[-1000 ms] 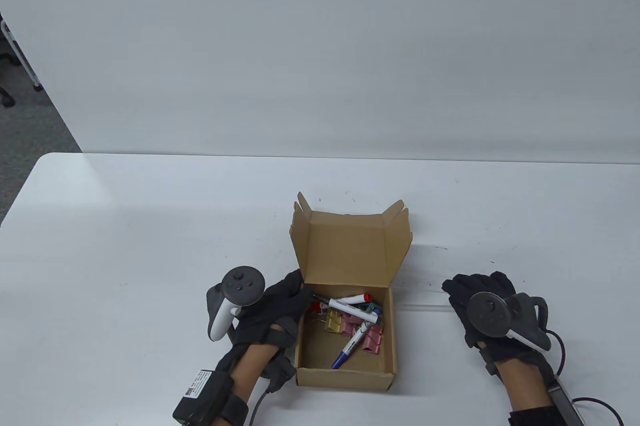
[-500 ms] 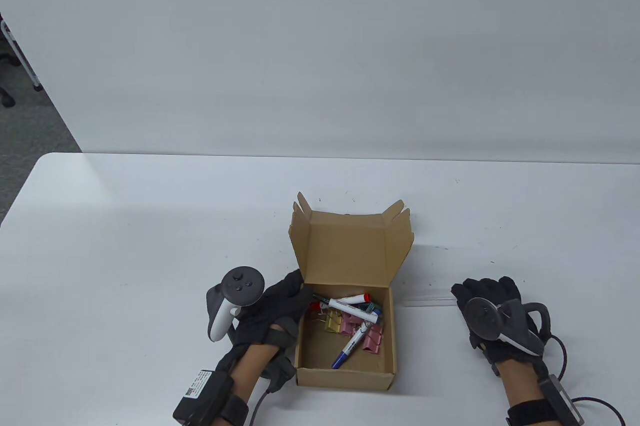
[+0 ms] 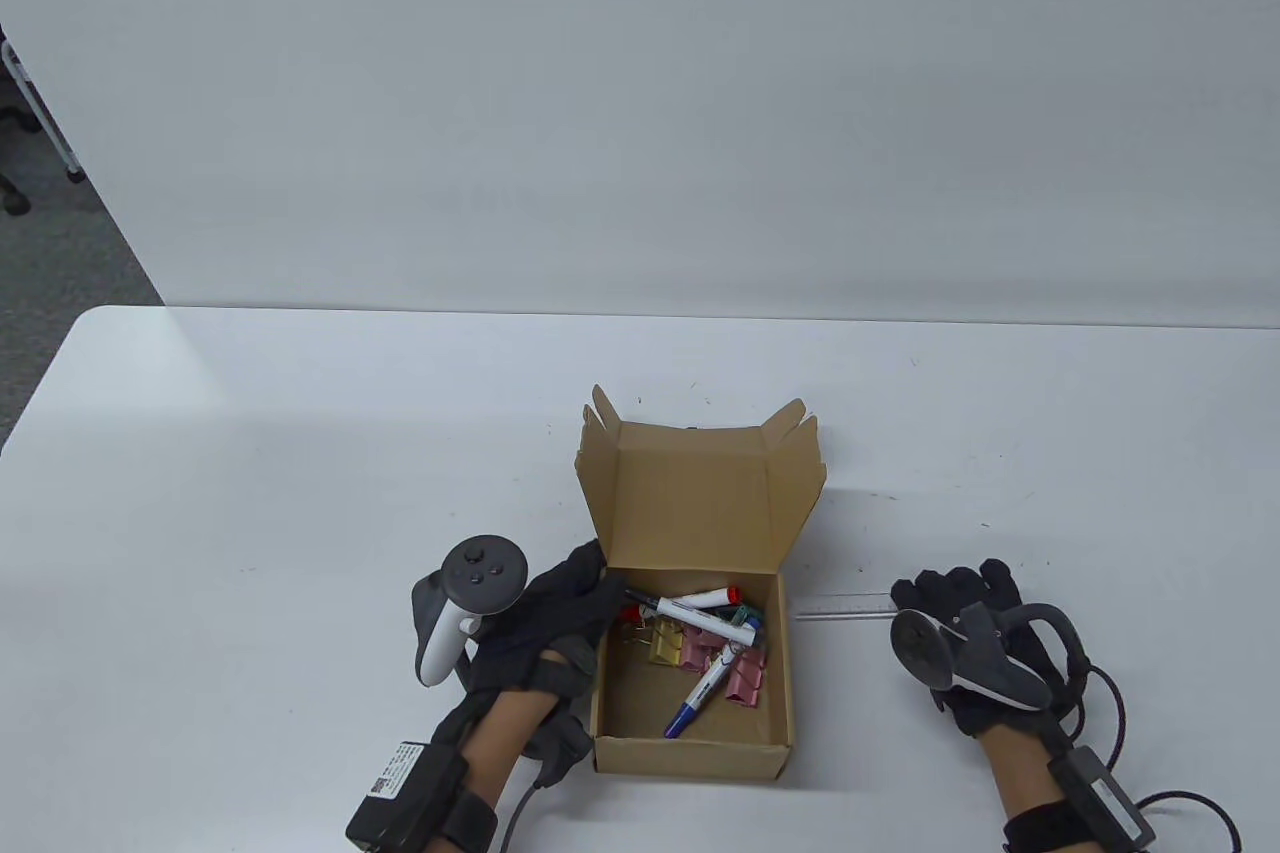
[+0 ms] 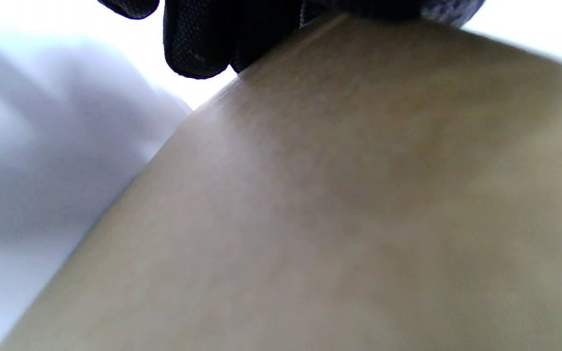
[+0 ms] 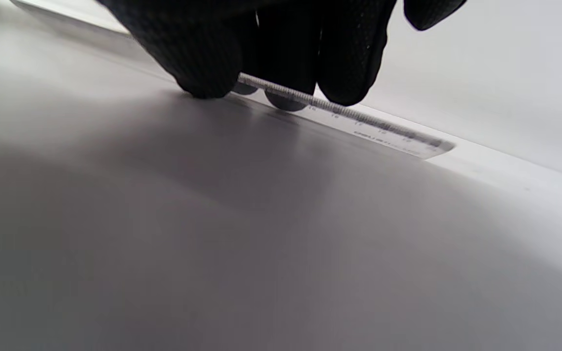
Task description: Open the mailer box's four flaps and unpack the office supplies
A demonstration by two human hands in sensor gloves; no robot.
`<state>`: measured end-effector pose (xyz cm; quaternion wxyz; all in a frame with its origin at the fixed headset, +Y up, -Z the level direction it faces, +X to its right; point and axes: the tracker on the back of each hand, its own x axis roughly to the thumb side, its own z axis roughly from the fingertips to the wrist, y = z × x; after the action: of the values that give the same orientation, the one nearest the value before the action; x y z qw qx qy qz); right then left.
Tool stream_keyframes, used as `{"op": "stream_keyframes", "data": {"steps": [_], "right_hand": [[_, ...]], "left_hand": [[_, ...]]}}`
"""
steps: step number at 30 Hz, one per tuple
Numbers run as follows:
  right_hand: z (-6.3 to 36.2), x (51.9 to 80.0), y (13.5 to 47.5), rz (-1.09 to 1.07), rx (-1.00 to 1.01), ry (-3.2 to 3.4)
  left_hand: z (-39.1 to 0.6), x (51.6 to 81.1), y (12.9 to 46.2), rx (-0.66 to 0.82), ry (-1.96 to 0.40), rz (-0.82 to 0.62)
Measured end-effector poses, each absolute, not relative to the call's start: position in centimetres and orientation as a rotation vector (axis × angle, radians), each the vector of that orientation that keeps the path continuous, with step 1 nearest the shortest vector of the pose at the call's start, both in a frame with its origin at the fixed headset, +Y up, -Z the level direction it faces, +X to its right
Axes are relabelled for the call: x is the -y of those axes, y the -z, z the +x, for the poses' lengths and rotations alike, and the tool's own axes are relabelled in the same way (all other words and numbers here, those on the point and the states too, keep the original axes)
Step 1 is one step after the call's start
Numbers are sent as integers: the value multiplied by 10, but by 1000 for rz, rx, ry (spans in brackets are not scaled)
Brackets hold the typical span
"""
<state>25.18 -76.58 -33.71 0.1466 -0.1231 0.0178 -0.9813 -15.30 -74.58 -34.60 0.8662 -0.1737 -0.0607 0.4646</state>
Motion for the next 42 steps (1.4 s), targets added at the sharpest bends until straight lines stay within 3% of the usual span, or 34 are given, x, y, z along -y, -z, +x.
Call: {"op": "stream_keyframes", "data": {"steps": [15,24,33,38,42], "right_hand": [[255,764,340,-310,45,2904],[262,721,331,-323,-176,3185],[235,680,312,-708,-293,3470],[209,665,300,-840,-359,3417],[182,662,298,-867,-288,3352]], "left_hand": [[-153,747,346,123,-992,-372],[-153,747,345,120,-1000,-371],[-153,747,345,117,-996,-374],[-153,747,345,117,-995,-376],[-153,747,345,117,-996,-378]]}}
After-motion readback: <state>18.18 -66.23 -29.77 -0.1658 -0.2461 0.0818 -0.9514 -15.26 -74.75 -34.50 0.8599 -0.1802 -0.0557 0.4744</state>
